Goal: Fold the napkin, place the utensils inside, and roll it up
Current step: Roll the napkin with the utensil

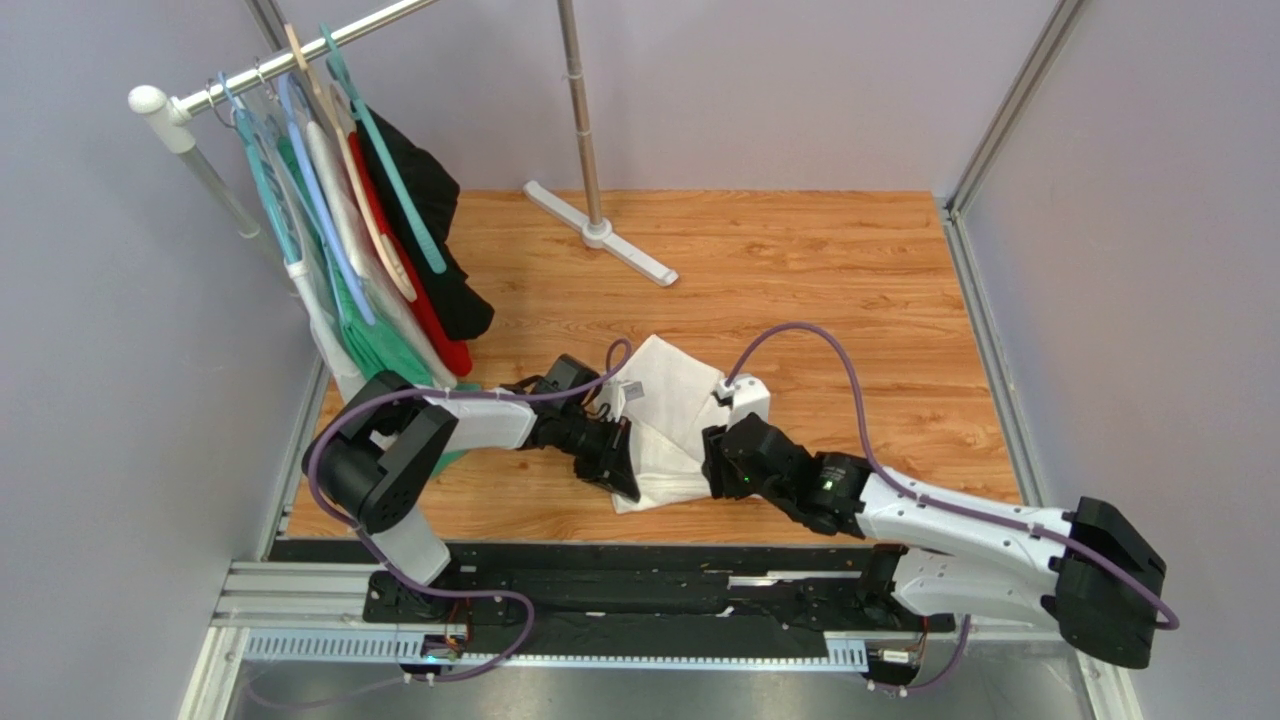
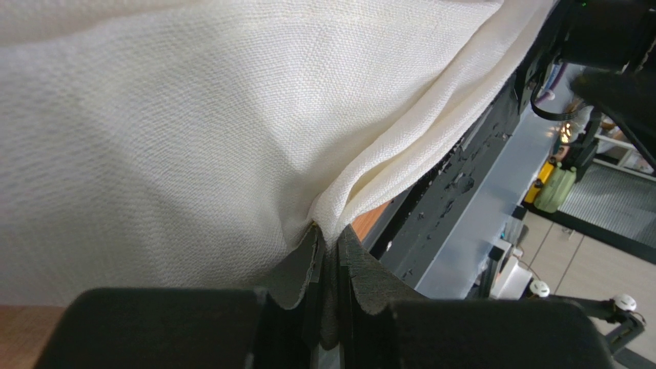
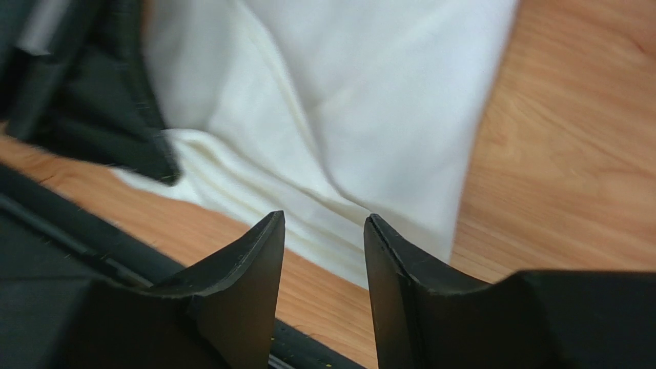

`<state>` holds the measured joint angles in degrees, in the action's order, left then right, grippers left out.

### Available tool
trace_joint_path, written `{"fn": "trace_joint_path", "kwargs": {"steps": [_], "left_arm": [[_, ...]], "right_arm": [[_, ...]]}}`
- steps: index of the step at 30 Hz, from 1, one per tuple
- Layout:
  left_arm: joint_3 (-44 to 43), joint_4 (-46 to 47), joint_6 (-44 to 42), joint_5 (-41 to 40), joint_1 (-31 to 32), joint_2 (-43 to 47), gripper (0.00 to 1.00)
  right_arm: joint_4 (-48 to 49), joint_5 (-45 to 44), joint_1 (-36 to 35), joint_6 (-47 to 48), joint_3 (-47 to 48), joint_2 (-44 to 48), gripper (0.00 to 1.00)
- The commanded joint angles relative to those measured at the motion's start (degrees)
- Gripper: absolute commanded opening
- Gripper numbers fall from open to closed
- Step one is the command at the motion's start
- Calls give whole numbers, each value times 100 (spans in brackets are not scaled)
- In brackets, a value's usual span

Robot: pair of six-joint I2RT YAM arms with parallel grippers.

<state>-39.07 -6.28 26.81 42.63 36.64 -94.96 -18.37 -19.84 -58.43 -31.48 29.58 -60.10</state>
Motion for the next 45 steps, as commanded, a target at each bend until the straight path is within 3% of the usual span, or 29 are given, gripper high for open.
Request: {"fn": "trace_joint_path", "kwargs": {"steps": [1,10,13,26,32,45], "left_arm": [[-4,-303,44,87,1,-181,0],[-22,-417,202,447,10,-383,0],[-153,-680,45,457,1,-436,0],[-716,-1717,-571,492,-69,-691,0],[-769,-1771,-642,658,-61,-866,0],[-1032,-2254,-1081,711,-105,-1025,0]], "right_arm": [[281,32,-721,1466,513,244,47],[457,884,-1592,2120,601,-450,47],[431,780,-1759,2173,592,-573,47],[185,508,-1794,2393,856,-1408,47],[211,147,-1794,2541,953,-1636,47],[97,972,-1707,2674,1357,-2858,45]]}}
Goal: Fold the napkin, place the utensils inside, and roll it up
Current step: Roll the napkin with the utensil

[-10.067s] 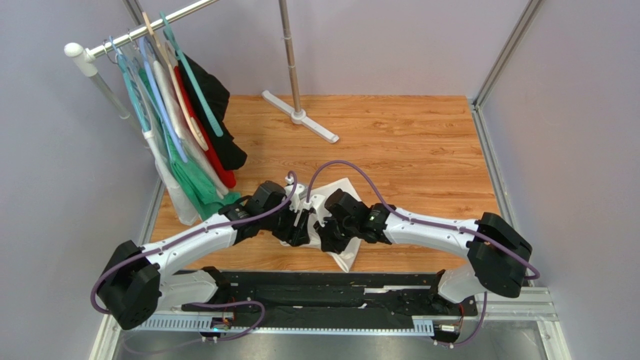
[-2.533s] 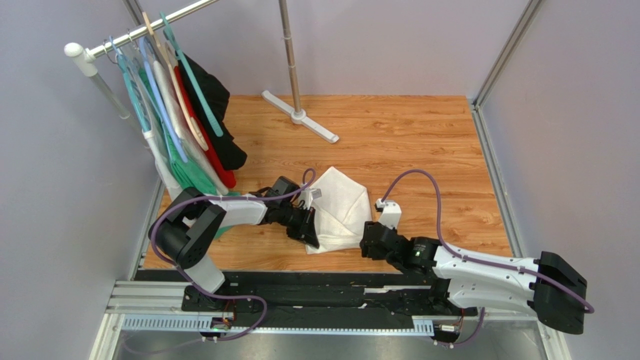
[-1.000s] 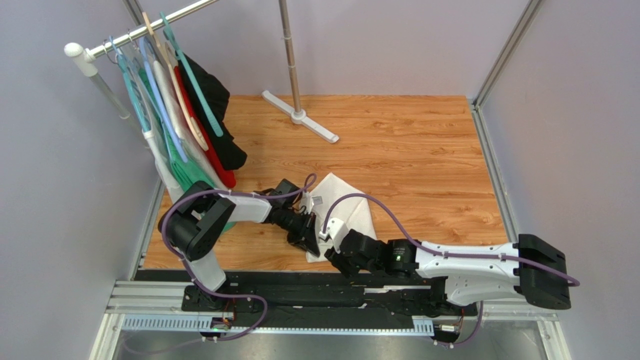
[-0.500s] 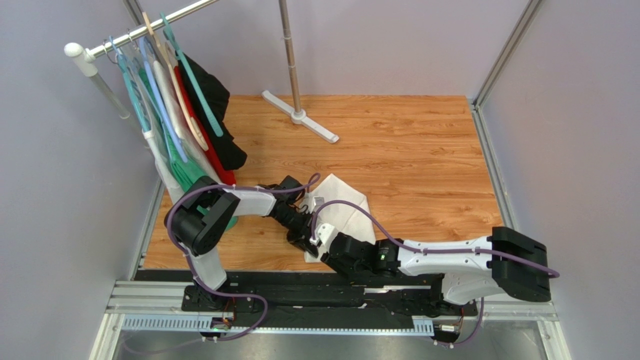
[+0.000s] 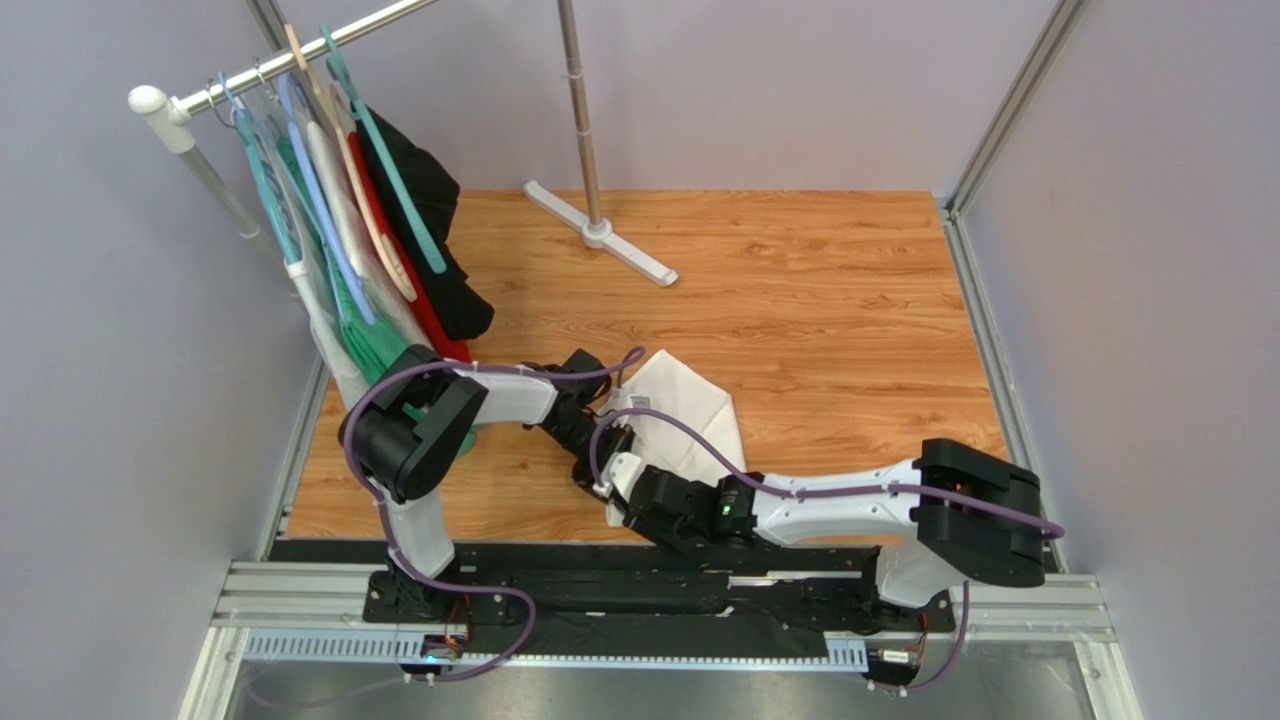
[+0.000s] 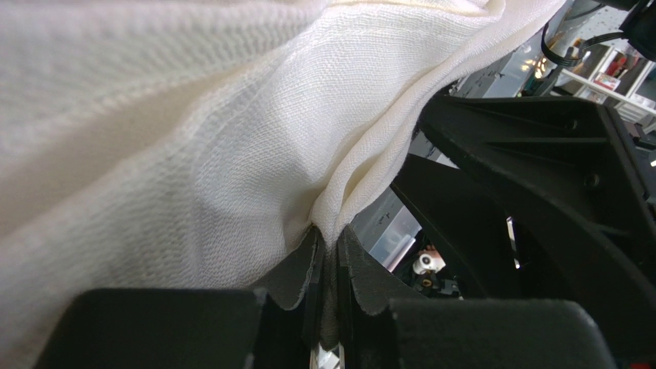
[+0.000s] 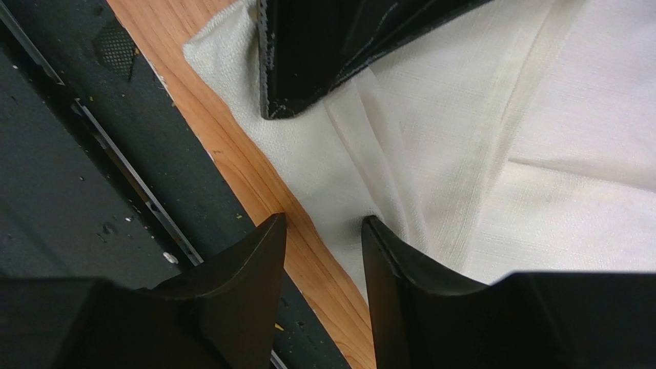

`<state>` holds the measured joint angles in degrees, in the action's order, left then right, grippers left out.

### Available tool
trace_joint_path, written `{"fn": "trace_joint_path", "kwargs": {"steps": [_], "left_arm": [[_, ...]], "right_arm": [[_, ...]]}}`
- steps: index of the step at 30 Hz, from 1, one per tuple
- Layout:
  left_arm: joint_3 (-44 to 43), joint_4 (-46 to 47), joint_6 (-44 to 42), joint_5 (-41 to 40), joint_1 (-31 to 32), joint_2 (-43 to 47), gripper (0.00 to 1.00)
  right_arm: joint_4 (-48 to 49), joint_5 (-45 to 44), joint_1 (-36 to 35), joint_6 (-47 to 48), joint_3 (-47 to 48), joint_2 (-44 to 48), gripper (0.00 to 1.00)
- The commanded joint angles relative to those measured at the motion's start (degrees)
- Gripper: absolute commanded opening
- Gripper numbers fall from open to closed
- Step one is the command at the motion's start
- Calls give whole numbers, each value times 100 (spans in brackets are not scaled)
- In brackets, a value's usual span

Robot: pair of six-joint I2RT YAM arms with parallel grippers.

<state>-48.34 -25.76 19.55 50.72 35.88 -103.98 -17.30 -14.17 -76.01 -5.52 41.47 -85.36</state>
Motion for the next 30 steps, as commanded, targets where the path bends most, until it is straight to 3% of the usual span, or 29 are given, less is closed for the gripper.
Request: {"fn": "trace_joint_path", "kwargs": {"steps": [1,2,6,9,12,13,15,16,21,23,27,28,30], "left_arm": [[-141,-342,-399,-97,-20,-131,0],[-150,-394,-426,-97,-28,-113,0],[-150,-448,-487,-132,-37,-8,1],[-150,-430,-479,-124,-72,124,5],[-141,-465,-461,-176,-142,334,18],[-141,-465,-444,-220,-177,413,29],[-141,-483,-408,-264,-318,738,37],[-184,-587,-417,-438,-388,861,48],[-317,-940,-488,-941,-730,1626,59],[-282,-905,-417,-1099,-793,1959,70],[-264,-1080,-390,-1582,-819,2251,75],[-203,-1133,-391,-1765,-845,2294,83],[-98,-1089,-330,-1855,-907,2426,84]], "right_arm": [[-19,433,60,51,203,-480,44],[-80,477,68,51,282,-560,43],[-168,591,69,-2,414,-859,15],[-212,679,95,-90,493,-1052,0],[-361,801,121,-212,598,-1211,0],[-397,837,130,-239,625,-1228,0],[-520,916,156,-353,651,-1211,0],[-555,943,191,-388,660,-1185,0],[-731,1136,323,-617,695,-1000,0],[-775,1241,411,-643,739,-1000,0],[-827,1338,525,-670,810,-1035,0],[-828,1338,543,-661,827,-1052,0],[-854,1330,561,-635,845,-1096,0]]}}
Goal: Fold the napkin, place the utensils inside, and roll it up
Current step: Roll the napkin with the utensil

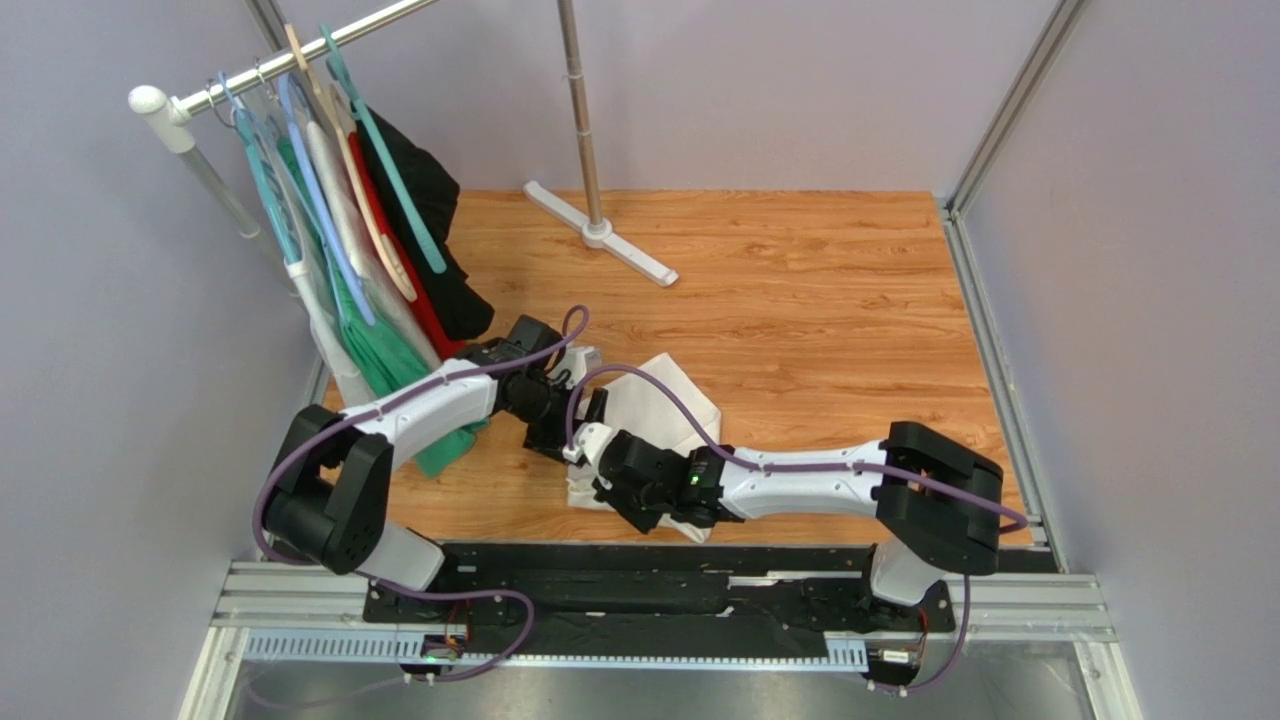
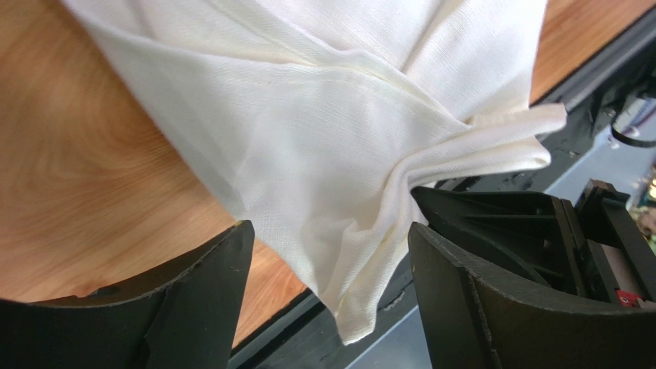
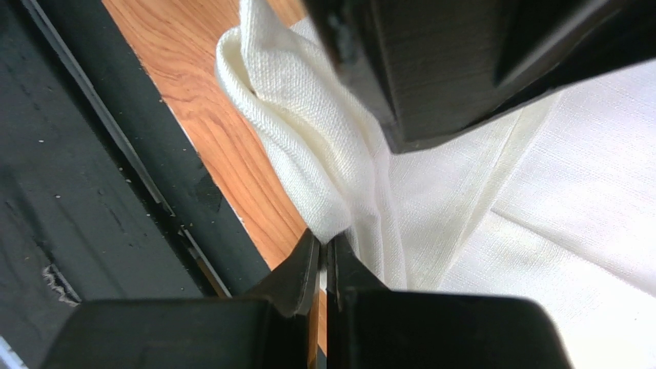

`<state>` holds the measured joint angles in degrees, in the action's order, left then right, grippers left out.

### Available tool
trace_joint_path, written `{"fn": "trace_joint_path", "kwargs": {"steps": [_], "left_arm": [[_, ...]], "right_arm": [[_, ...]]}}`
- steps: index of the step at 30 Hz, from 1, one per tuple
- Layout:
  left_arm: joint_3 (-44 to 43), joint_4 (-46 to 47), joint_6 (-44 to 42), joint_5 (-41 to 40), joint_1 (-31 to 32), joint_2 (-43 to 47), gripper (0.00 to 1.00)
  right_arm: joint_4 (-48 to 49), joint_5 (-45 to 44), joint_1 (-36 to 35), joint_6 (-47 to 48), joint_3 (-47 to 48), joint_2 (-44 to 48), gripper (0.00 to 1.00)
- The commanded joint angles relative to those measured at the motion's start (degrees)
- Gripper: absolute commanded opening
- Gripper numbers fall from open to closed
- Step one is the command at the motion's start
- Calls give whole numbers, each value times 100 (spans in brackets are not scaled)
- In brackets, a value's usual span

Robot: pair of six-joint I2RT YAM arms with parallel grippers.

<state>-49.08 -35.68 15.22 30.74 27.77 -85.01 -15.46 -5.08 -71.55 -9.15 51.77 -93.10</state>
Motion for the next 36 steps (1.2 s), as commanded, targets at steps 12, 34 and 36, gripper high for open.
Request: {"fn": "trace_joint_path", "kwargs": {"steps": [12,34,36], "left_arm": [[4,87,332,-218,-175,292,92],[1901,1080,1878,-735,-326,3997,89],[2182,1212,2247,-806,-80,4342,89]], "right_arm": [[-818,332,150,-509,-334,-252,0],[-932,1518,879,-430,-18,-384,0],[-958,1703,932,-386,52,-428,0]]}}
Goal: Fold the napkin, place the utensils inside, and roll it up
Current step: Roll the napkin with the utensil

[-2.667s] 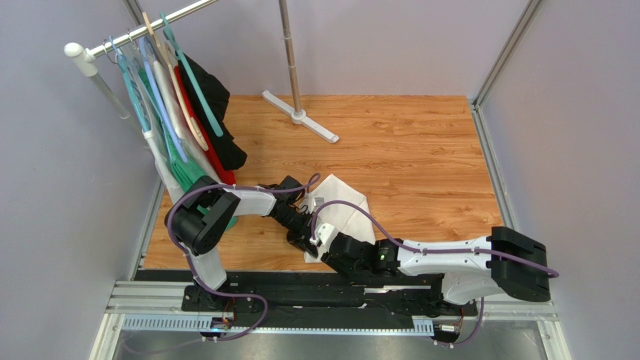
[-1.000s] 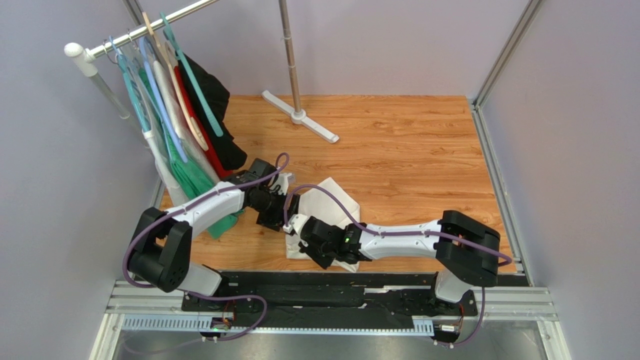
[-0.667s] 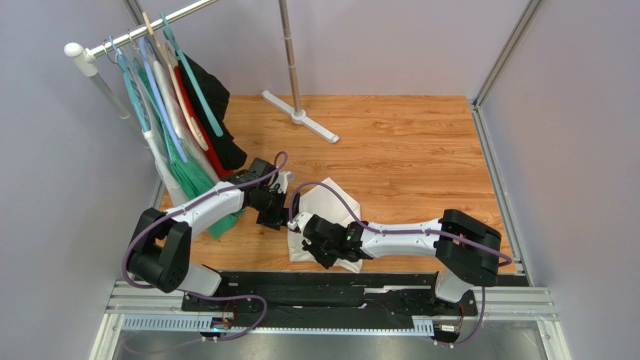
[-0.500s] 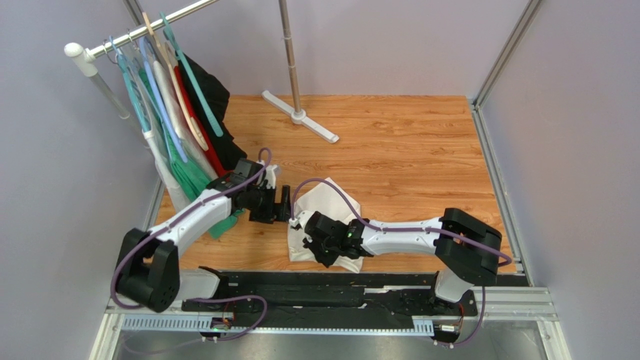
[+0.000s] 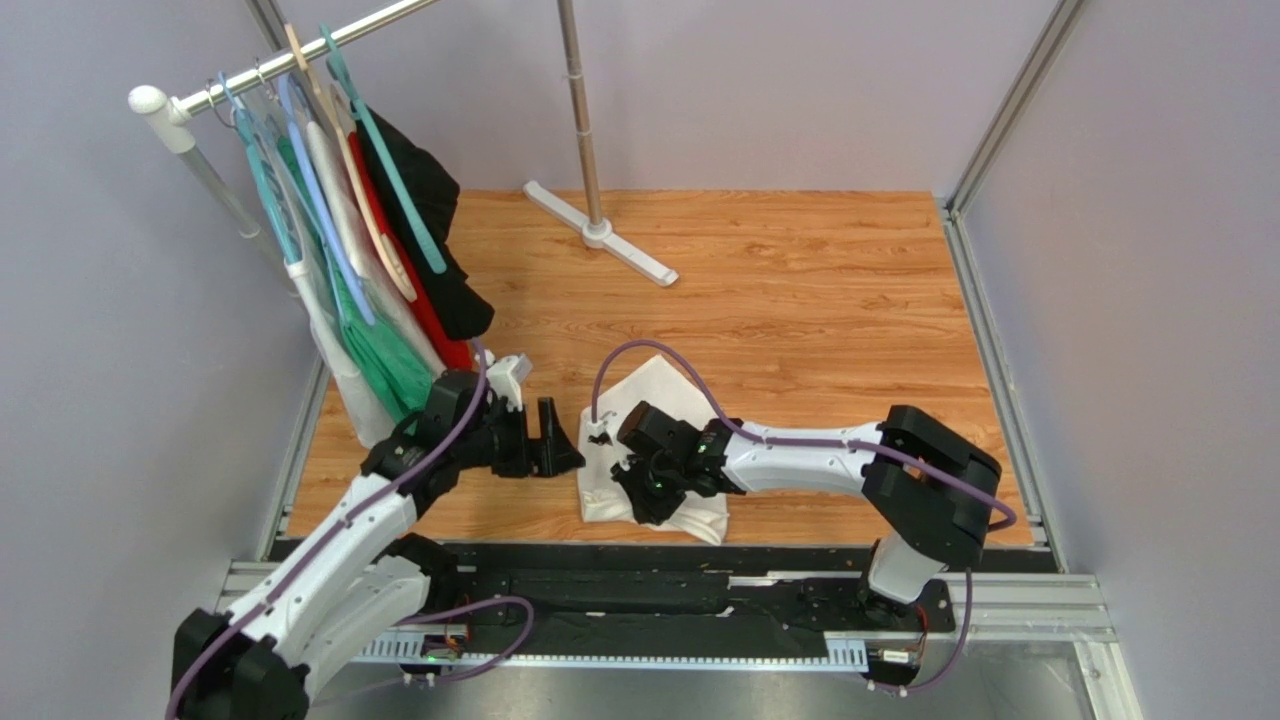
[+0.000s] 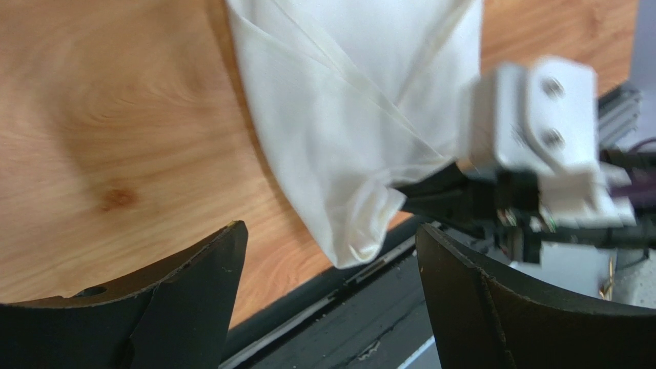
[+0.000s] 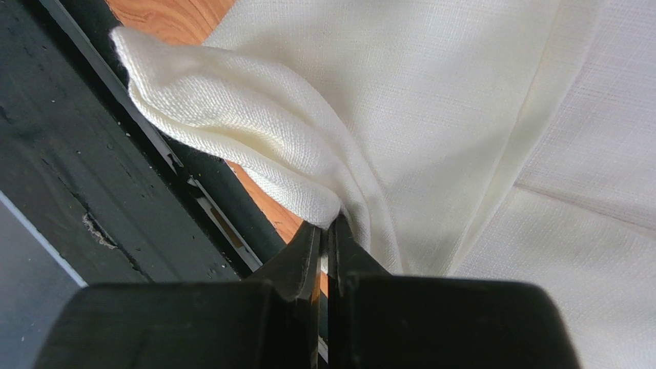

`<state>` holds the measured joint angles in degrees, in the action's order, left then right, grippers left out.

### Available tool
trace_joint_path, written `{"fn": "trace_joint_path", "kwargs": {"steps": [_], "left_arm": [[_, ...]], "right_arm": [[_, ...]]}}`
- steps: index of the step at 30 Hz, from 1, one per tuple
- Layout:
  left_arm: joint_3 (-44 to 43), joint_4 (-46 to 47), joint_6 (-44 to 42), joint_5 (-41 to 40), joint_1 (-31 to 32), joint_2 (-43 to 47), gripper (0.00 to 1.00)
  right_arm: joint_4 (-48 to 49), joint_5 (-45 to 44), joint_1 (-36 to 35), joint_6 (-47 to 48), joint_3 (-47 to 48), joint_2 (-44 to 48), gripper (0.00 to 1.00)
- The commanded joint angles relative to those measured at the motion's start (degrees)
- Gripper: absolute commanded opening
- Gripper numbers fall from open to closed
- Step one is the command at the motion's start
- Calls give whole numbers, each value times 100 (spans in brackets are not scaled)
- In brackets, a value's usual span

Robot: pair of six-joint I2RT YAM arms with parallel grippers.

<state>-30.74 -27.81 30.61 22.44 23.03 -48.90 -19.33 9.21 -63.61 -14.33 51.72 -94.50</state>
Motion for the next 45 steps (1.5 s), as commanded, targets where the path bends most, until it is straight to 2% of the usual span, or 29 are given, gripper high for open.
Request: {"fn": "trace_joint_path", "kwargs": {"steps": [1,4,7,12,15,19,26,32,37,38,41,43,45], "left_arm": [[445,478,823,-80,491,951,89],[788,847,1297,-239,903,980,90],[824,831,1509,-520,1177,621,90],[946,733,1720,-793,1222,504,92],[1270,1249,2088,-688,1265,479,96],[1738,2068,2511,-530,1345,163,96],[1817,2254,2660,-723,1371,241,95],[2116,2746,2907,-591,1529,-84,84],[2143,3150,2977,-600,1591,-303,70],[2082,3168,2951,-600,1626,-339,64],[2063,3342,2951,-539,1679,-488,60],[2090,3458,2977,-512,1714,-620,54],[2063,3511,2951,-468,1740,-699,44]], "right_arm": [[-606,318,174,158,144,-367,0],[-738,423,209,220,285,-481,0],[-818,537,270,220,417,-534,0],[-897,599,306,220,549,-605,0],[-888,643,314,211,602,-666,0],[-870,705,315,202,620,-737,0],[-835,845,332,202,655,-781,0],[-756,995,394,167,663,-798,0],[-712,1074,446,158,672,-824,0],[-712,1091,438,158,672,-825,0],[-695,1118,481,158,681,-842,0],[-651,1127,499,158,663,-860,0],[-633,1170,525,158,663,-860,0]]}}
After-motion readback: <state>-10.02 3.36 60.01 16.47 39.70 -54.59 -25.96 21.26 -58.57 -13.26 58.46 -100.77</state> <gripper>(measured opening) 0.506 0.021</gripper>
